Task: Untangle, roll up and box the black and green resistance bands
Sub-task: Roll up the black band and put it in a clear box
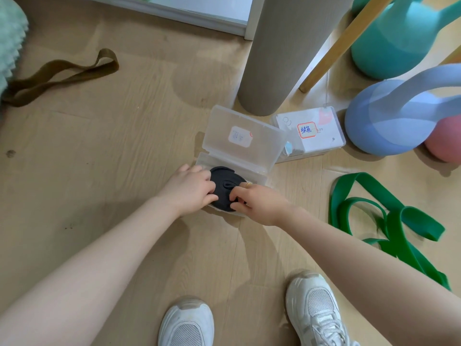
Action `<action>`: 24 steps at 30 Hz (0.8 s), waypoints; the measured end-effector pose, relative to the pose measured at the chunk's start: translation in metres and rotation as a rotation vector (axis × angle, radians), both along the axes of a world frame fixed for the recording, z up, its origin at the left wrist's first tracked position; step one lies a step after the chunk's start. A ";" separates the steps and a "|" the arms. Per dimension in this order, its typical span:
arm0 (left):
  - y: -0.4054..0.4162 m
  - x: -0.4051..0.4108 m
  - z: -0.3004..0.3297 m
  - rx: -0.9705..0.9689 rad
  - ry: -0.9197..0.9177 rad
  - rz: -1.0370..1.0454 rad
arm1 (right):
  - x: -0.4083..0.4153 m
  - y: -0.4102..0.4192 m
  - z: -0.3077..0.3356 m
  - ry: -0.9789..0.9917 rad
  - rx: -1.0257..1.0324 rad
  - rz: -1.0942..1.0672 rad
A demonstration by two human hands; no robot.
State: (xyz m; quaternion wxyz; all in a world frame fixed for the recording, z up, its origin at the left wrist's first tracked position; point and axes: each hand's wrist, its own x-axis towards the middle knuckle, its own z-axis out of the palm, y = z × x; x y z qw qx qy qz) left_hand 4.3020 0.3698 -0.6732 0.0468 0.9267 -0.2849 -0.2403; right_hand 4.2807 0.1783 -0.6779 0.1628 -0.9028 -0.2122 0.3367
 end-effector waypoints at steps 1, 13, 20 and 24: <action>0.000 -0.004 -0.001 -0.015 -0.025 0.019 | -0.003 -0.001 -0.001 -0.051 -0.006 0.003; 0.002 -0.017 0.001 -0.295 -0.036 0.310 | -0.013 -0.026 0.006 -0.435 0.158 -0.591; 0.001 -0.023 -0.009 -0.138 -0.037 -0.010 | -0.020 -0.026 -0.003 0.456 0.477 -1.225; 0.005 -0.024 -0.024 -0.163 -0.181 0.052 | -0.014 -0.006 -0.007 0.407 0.682 -1.141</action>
